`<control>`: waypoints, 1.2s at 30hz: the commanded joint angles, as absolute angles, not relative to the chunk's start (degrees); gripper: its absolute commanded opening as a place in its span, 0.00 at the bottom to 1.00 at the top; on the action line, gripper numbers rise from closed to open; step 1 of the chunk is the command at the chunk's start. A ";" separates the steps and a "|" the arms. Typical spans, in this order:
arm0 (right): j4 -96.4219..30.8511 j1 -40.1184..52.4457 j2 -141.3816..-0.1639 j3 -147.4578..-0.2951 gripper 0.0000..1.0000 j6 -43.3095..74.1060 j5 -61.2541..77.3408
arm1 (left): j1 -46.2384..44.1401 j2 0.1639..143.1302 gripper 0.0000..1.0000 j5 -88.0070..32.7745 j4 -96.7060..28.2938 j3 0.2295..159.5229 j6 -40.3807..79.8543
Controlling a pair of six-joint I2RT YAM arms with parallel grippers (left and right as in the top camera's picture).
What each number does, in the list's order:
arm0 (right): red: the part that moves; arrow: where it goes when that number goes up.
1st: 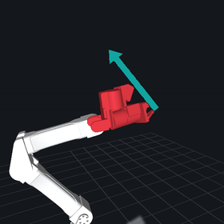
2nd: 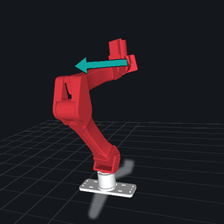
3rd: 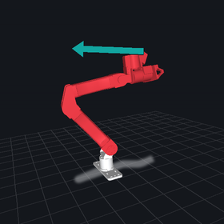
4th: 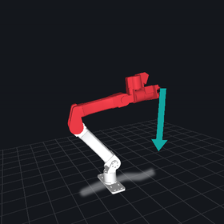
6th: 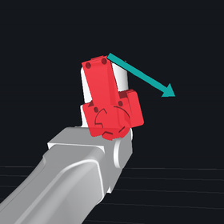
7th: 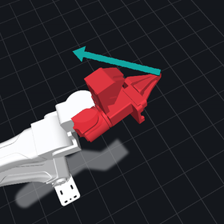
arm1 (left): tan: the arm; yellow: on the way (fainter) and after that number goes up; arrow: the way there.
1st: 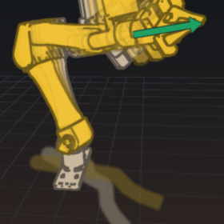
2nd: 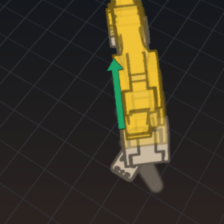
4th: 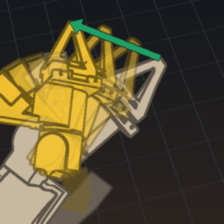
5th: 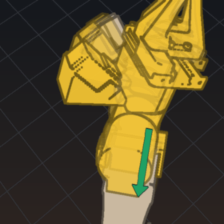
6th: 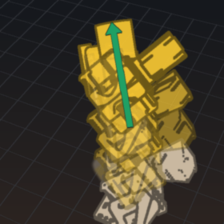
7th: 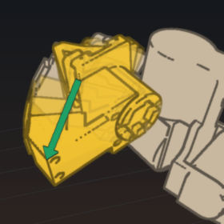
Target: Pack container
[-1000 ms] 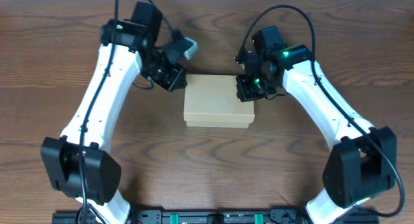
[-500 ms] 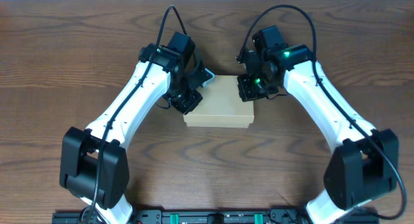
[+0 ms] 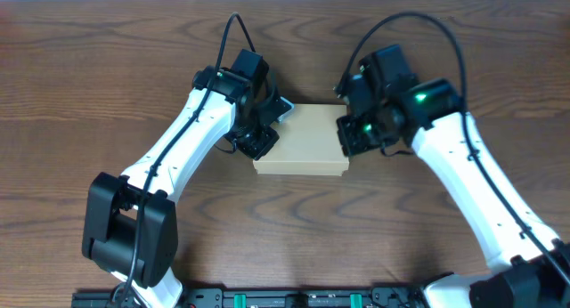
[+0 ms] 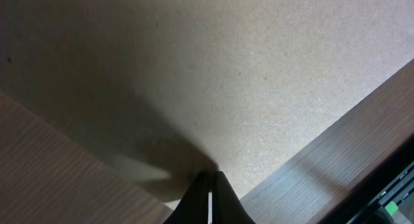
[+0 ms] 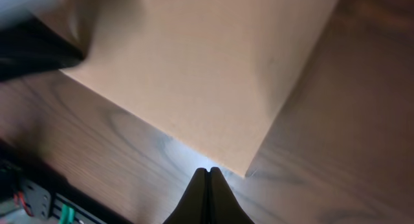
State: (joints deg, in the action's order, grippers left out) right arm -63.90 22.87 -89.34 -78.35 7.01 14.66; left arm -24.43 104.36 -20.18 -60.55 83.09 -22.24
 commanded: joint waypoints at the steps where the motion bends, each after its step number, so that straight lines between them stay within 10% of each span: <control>1: -63.33 24.53 -89.73 -74.48 0.02 9.19 13.28 | -24.03 104.92 0.06 -17.61 -60.12 81.80 -21.58; 36: -54.98 24.73 -83.55 -64.99 0.01 15.20 4.99 | -24.03 104.92 0.06 -18.02 -59.94 81.80 -20.12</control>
